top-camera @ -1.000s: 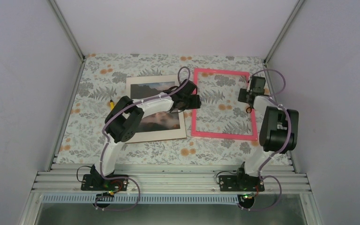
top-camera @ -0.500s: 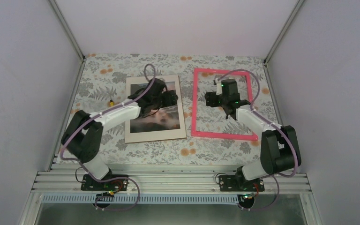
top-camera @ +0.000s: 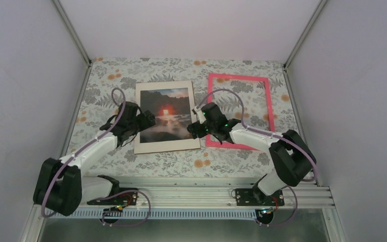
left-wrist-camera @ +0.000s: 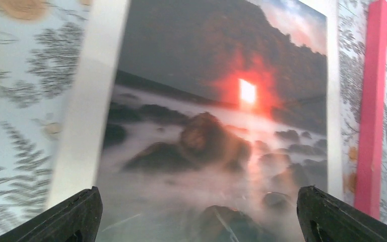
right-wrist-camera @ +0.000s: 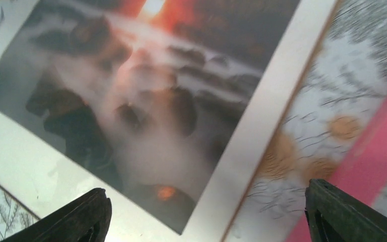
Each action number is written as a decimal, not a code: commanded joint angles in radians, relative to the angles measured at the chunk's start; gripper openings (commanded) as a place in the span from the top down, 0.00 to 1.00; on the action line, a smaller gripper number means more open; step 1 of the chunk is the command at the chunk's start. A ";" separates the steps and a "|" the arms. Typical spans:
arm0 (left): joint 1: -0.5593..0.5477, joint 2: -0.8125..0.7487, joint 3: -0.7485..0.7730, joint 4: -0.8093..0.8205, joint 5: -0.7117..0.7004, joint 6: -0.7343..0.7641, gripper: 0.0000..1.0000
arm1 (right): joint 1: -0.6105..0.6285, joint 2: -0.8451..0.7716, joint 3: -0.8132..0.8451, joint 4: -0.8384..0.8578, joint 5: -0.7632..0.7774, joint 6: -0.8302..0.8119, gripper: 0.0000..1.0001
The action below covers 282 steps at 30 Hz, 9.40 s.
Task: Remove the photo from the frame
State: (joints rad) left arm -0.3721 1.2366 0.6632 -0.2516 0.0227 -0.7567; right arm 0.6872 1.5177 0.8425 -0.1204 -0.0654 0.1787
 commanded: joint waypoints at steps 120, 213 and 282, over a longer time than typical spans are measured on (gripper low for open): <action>0.112 0.139 -0.100 0.106 0.262 0.154 0.12 | 0.129 0.011 -0.101 0.022 0.190 0.166 0.02; 0.233 0.022 -0.145 -0.024 0.302 0.220 0.07 | 0.116 -0.096 -0.172 0.053 0.266 0.163 0.00; 0.190 -0.066 -0.188 0.014 0.353 0.154 0.07 | 0.114 -0.120 -0.206 0.065 0.277 0.174 0.00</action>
State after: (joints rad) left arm -0.2005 1.1759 0.5034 -0.3050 0.3000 -0.5785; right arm 0.8093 1.4193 0.6472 -0.0689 0.1905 0.3424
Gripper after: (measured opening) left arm 0.933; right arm 0.998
